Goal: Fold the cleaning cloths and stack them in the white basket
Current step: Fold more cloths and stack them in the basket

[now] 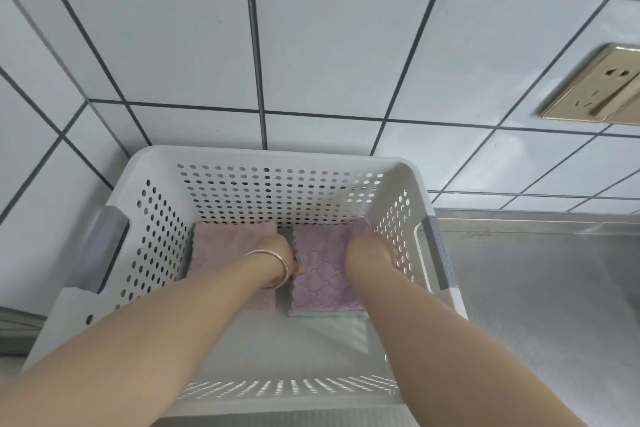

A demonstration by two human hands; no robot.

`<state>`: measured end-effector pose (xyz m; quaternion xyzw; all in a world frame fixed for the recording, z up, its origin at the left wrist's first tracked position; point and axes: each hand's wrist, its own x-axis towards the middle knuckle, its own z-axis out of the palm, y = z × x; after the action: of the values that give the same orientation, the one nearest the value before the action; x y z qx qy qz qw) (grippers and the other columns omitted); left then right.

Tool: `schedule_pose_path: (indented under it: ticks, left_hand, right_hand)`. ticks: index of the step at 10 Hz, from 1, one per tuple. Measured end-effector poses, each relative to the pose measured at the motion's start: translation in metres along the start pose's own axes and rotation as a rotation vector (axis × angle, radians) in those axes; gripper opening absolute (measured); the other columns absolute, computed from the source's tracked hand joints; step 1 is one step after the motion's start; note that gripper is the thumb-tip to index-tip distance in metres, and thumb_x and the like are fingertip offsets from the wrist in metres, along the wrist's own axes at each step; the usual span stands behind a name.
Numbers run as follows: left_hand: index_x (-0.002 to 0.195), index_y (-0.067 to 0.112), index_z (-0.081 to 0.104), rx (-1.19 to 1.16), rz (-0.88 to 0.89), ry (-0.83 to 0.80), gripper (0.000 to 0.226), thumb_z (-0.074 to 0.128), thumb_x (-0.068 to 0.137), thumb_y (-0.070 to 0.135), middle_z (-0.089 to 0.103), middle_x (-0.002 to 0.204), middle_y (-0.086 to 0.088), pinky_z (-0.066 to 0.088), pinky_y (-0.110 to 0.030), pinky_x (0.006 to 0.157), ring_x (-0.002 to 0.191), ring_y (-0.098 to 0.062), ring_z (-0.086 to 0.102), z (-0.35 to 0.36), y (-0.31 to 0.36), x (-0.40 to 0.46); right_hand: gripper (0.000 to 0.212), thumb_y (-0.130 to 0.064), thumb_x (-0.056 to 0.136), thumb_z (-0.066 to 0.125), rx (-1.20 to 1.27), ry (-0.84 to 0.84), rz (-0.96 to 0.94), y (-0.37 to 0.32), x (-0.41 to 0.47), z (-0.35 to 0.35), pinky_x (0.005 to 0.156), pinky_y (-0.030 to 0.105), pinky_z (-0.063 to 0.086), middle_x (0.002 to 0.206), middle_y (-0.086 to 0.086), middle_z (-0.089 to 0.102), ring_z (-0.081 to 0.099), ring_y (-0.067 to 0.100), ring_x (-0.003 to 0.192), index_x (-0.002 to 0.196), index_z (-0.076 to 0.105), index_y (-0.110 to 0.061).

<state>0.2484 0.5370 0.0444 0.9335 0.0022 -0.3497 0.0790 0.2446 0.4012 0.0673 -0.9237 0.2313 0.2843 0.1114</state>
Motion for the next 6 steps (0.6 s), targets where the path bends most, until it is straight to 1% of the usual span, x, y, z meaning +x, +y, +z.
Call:
schedule_pose_path:
  ticks: [1,2,3,4,5,6]
  left_hand:
    - [0.111,0.002,0.060,0.015,0.037,0.103,0.041,0.059,0.087,0.035,0.067,0.098,-0.009,0.046,-0.026,0.074,0.090,-0.023,0.063,0.005,-0.004,0.004]
    - [0.120,0.007,0.041,0.074,0.178,0.370,0.045,0.057,0.085,0.032,0.057,0.112,-0.008,0.043,-0.029,0.077,0.100,-0.025,0.056,0.007,0.004,-0.010]
    - [0.135,0.016,0.031,0.285,0.460,0.422,0.074,0.042,0.075,0.058,0.035,0.139,-0.004,0.028,-0.037,0.099,0.128,-0.023,0.031,0.015,0.012,-0.015]
    - [0.149,0.019,-0.003,0.445,0.516,0.147,0.111,0.031,0.063,0.080,-0.003,0.157,-0.006,0.001,-0.044,0.115,0.143,-0.028,-0.005,0.023,0.014,-0.011]
    - [0.146,0.017,-0.019,0.493,0.489,0.086,0.108,0.043,0.077,0.073,-0.021,0.154,-0.010,-0.010,-0.041,0.114,0.140,-0.031,-0.022,0.032,0.007,-0.001]
    - [0.143,0.017,-0.024,0.539,0.496,0.060,0.105,0.038,0.079,0.073,-0.026,0.152,-0.011,-0.012,-0.043,0.115,0.138,-0.032,-0.026,0.037,0.008,0.004]
  right_hand:
    - [0.045,0.000,0.090,0.045,-0.201,0.087,-0.092,-0.006,0.004,-0.003,0.069,0.034,0.049,0.125,0.013,0.057,0.060,0.030,0.108,0.134,0.040,0.000]
    - [0.030,-0.002,0.087,0.049,-0.278,0.129,-0.249,-0.014,-0.003,-0.003,0.071,0.028,0.049,0.113,0.007,0.062,0.062,0.026,0.102,0.114,0.062,-0.006]
    - [0.045,-0.018,0.092,0.046,-0.081,0.088,-0.239,-0.012,0.001,0.021,0.093,0.032,0.038,0.136,0.016,0.043,0.044,0.030,0.124,0.134,0.041,-0.002]
    - [0.068,-0.027,0.090,0.047,-0.040,-0.028,-0.193,-0.003,0.000,0.036,0.107,0.044,0.028,0.146,0.025,0.023,0.029,0.037,0.134,0.143,0.017,0.003]
    - [0.075,-0.026,0.091,0.047,-0.009,-0.013,-0.202,0.001,0.003,0.041,0.112,0.045,0.021,0.151,0.024,0.009,0.018,0.038,0.139,0.146,0.005,0.003]
    - [0.089,-0.026,0.089,0.056,-0.145,-0.118,-0.187,-0.002,0.002,0.042,0.114,0.048,0.021,0.155,0.017,-0.010,0.005,0.035,0.143,0.148,-0.007,-0.004]
